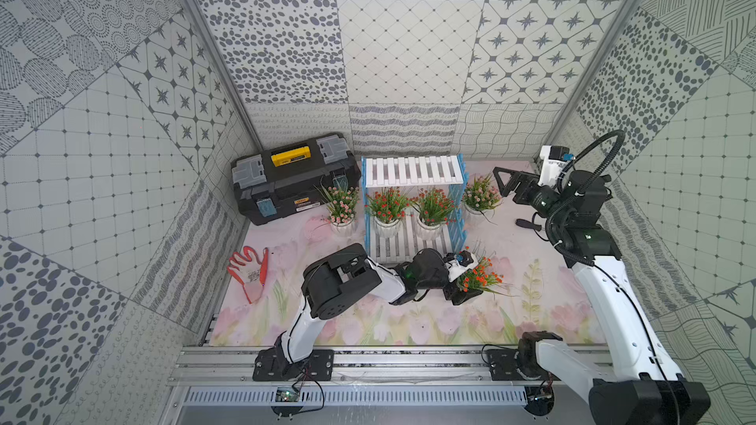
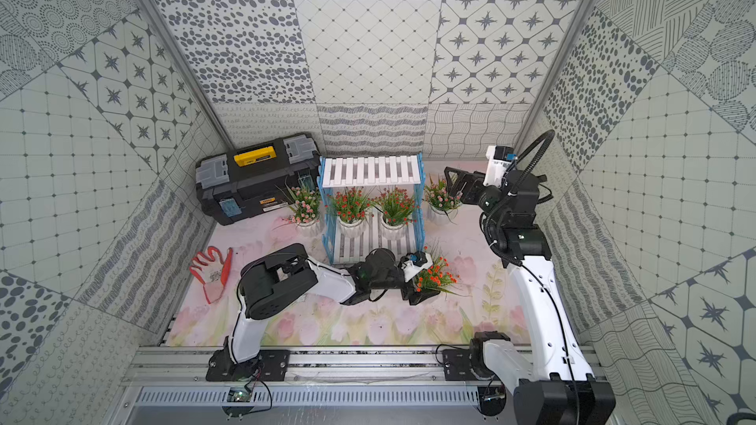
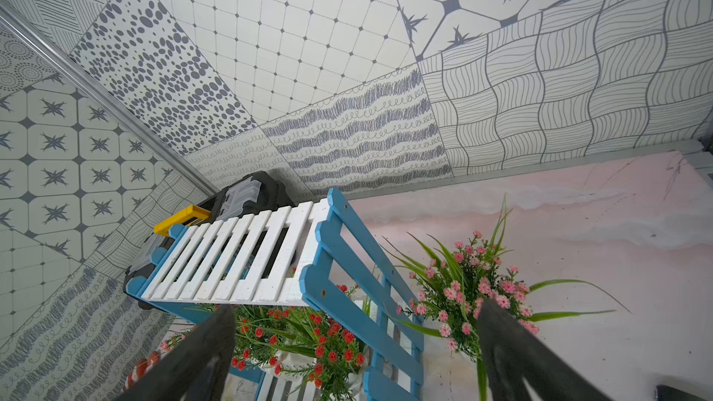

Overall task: Place the baby's breath potted plants on the rack by color
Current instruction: Pick up the baby's breath potted plant from the center of the board.

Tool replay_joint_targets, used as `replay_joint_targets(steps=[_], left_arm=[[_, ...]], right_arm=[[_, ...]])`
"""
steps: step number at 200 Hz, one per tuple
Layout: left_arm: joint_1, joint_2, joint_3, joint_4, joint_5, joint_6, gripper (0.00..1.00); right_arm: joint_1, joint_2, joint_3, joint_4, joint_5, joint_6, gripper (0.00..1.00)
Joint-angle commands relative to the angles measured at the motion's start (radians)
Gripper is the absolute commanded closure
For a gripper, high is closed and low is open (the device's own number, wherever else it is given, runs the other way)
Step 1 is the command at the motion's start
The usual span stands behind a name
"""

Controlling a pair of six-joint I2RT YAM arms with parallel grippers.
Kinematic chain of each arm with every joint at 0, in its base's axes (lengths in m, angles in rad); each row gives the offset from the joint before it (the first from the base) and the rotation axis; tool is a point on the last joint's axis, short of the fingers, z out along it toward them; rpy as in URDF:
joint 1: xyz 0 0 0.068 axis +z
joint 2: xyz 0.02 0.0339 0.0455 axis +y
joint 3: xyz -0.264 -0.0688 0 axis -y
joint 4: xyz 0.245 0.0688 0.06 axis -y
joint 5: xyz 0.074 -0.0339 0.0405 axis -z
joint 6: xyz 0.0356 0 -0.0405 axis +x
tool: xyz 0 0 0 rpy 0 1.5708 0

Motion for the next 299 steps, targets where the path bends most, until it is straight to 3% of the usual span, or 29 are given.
replay_joint_targets(steps=[1, 166, 299], left_arm=[[0.004, -0.063, -0.031, 0.051, -0.048, 0.007, 0.25], [0.016, -0.253, -0.14, -0.06, -0.188, 0.045, 0.28], [0.095, -0.521, -0.252, -0.277, -0.493, 0.057, 0.27]], right_arm=[[-0.004, -0.035, 0.009, 0.018, 0.017, -0.02, 0.02], [-0.004, -0.033, -0.001, 0.029, 0.025, -0.019, 0.02], [-0.004, -0.036, 0.0, 0.033, 0.033, -0.011, 0.02]])
